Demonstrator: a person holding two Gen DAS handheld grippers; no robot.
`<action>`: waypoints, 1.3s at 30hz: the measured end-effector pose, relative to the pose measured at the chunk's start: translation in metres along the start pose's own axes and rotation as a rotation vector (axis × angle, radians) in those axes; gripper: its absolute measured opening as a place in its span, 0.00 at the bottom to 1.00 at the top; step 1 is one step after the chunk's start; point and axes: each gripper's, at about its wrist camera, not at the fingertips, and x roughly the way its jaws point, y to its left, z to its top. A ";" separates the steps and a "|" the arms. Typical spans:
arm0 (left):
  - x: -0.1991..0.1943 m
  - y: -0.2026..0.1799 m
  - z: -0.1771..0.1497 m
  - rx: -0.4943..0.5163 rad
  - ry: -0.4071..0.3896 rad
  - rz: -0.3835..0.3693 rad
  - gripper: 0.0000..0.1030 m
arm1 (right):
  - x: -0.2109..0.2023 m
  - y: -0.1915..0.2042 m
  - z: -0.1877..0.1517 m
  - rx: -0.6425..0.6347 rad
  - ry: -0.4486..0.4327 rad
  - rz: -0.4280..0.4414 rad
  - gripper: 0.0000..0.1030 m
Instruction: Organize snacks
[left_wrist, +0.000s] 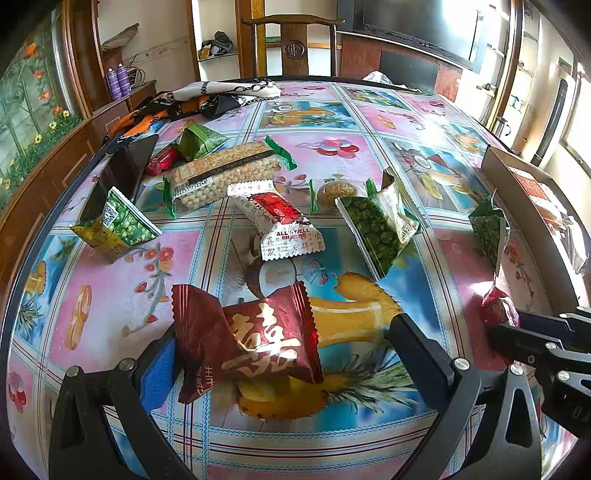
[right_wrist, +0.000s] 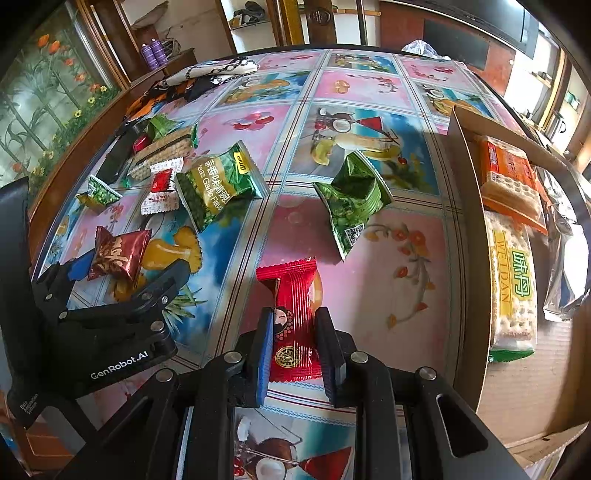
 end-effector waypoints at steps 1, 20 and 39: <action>0.000 0.000 0.000 0.000 0.000 0.000 1.00 | 0.000 0.000 0.000 0.001 0.002 -0.001 0.24; 0.000 0.000 0.000 0.000 0.000 0.000 1.00 | 0.000 0.000 0.001 0.005 0.004 -0.004 0.24; 0.000 0.000 0.000 0.000 0.000 0.000 1.00 | 0.001 0.005 0.002 -0.011 0.011 -0.032 0.24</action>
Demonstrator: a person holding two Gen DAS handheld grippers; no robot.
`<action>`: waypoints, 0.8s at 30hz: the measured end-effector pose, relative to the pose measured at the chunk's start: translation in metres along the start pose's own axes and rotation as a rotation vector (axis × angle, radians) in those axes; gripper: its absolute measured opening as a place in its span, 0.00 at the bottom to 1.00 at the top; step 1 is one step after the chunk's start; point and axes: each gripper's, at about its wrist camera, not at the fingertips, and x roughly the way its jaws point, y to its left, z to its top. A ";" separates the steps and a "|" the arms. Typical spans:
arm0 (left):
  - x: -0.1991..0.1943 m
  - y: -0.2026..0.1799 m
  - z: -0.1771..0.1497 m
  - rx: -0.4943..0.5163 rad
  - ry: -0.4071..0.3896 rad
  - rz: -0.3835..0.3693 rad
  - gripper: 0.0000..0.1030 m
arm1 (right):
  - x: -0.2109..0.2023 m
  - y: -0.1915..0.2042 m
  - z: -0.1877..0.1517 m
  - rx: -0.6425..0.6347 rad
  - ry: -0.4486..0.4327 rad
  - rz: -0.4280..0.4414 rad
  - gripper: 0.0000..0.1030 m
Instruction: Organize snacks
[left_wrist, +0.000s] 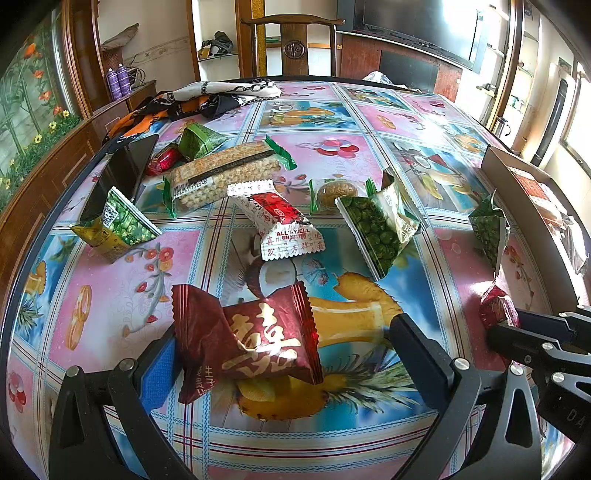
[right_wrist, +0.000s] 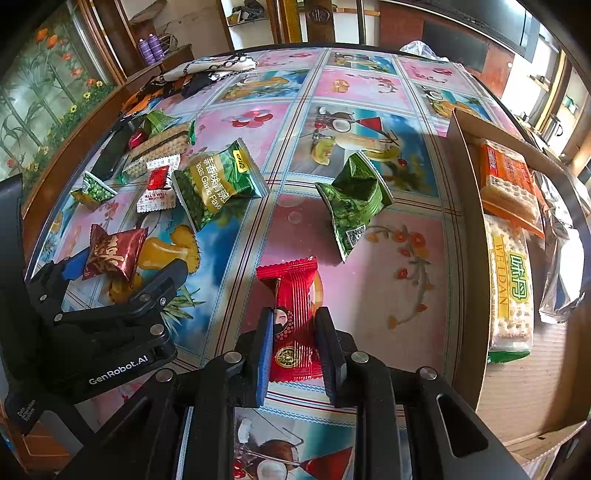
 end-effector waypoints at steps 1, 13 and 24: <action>0.000 0.000 0.000 0.000 0.000 0.000 1.00 | 0.000 0.000 0.000 0.000 0.000 -0.002 0.24; 0.000 0.000 0.000 0.000 0.000 0.000 1.00 | 0.001 0.003 0.000 0.001 0.002 -0.021 0.25; 0.000 0.000 0.000 0.000 0.000 0.000 1.00 | 0.001 0.004 0.000 -0.001 0.001 -0.036 0.26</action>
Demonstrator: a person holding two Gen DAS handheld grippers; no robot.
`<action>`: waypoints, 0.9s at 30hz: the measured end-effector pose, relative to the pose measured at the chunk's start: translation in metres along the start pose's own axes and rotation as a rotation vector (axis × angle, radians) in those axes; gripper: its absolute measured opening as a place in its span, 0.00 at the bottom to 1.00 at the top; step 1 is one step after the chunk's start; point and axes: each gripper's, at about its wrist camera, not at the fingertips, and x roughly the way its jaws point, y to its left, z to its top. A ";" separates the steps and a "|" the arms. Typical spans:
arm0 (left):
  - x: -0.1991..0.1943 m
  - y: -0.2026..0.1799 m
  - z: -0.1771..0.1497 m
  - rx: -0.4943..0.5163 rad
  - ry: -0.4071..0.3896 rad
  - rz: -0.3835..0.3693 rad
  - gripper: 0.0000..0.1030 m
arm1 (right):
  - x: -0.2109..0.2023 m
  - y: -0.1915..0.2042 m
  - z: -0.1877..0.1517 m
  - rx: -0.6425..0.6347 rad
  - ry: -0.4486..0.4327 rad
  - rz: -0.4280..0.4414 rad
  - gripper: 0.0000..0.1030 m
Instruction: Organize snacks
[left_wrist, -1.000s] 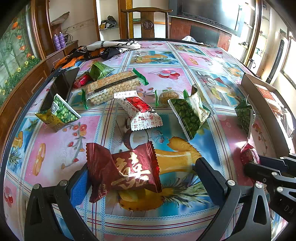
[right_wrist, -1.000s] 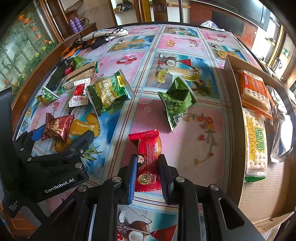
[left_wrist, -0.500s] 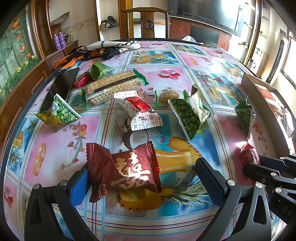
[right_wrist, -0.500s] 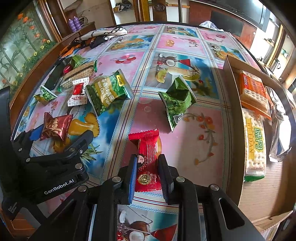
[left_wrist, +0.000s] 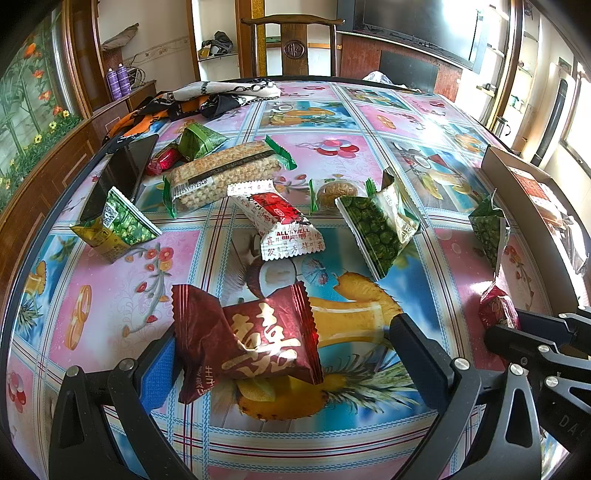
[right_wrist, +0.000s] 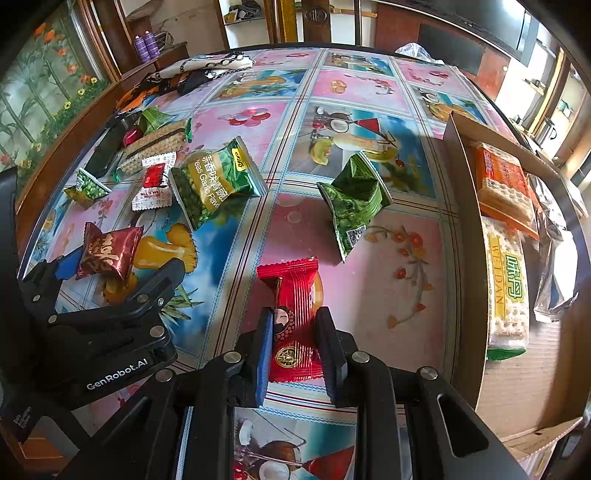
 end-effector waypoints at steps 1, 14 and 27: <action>0.000 0.000 0.000 0.000 0.000 0.000 1.00 | 0.000 0.000 0.000 0.000 0.000 0.001 0.26; 0.000 0.000 0.000 0.000 0.000 0.000 1.00 | 0.000 -0.001 0.000 0.000 0.001 0.007 0.26; 0.000 0.000 0.000 -0.002 0.001 0.002 1.00 | 0.001 0.002 0.001 -0.030 0.011 -0.001 0.26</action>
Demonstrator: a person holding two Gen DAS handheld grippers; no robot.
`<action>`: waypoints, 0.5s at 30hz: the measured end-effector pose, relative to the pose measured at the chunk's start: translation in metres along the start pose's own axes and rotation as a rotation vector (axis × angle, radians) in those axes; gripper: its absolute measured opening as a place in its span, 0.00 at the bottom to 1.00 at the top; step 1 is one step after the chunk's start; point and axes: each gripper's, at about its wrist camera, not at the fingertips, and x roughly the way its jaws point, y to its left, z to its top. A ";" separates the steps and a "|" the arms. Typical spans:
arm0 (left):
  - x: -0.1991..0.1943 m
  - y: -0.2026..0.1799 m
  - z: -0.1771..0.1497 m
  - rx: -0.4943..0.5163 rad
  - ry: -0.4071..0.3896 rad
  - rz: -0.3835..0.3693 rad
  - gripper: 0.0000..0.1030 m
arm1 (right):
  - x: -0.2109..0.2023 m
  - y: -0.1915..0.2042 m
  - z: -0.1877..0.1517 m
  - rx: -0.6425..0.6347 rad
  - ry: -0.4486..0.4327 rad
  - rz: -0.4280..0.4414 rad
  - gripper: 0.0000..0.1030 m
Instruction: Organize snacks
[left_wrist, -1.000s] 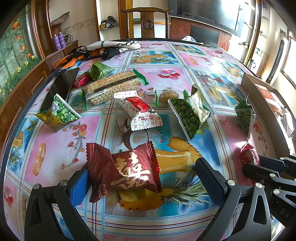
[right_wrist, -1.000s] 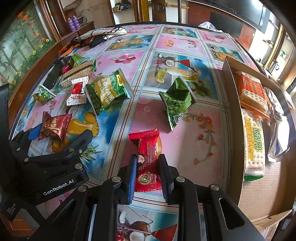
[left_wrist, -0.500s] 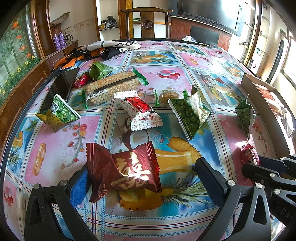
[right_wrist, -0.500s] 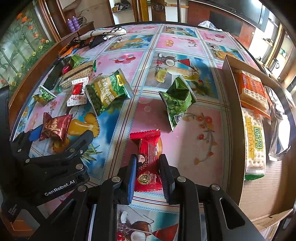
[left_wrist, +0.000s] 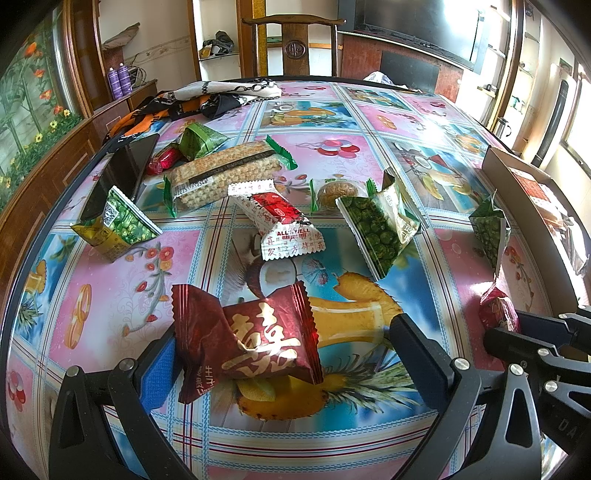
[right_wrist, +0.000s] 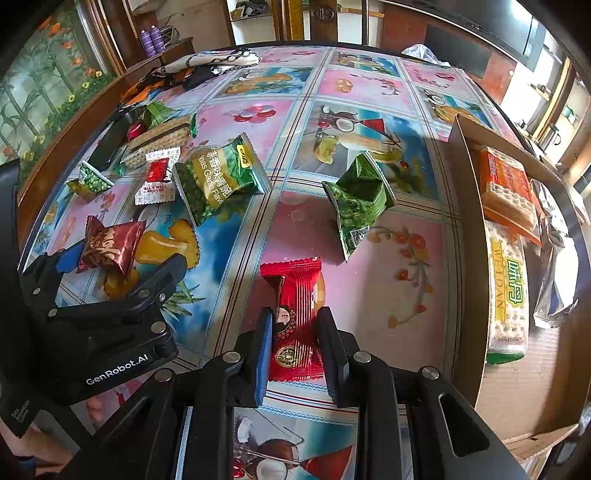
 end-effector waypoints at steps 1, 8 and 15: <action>0.000 0.000 0.001 0.016 0.013 -0.008 1.00 | 0.000 0.000 0.000 0.001 0.001 0.002 0.26; -0.006 0.013 -0.005 0.089 0.082 -0.072 1.00 | -0.001 -0.004 -0.001 0.006 0.010 0.024 0.26; -0.019 0.033 -0.010 0.091 0.088 -0.106 0.74 | -0.004 -0.007 -0.006 0.017 0.014 0.050 0.24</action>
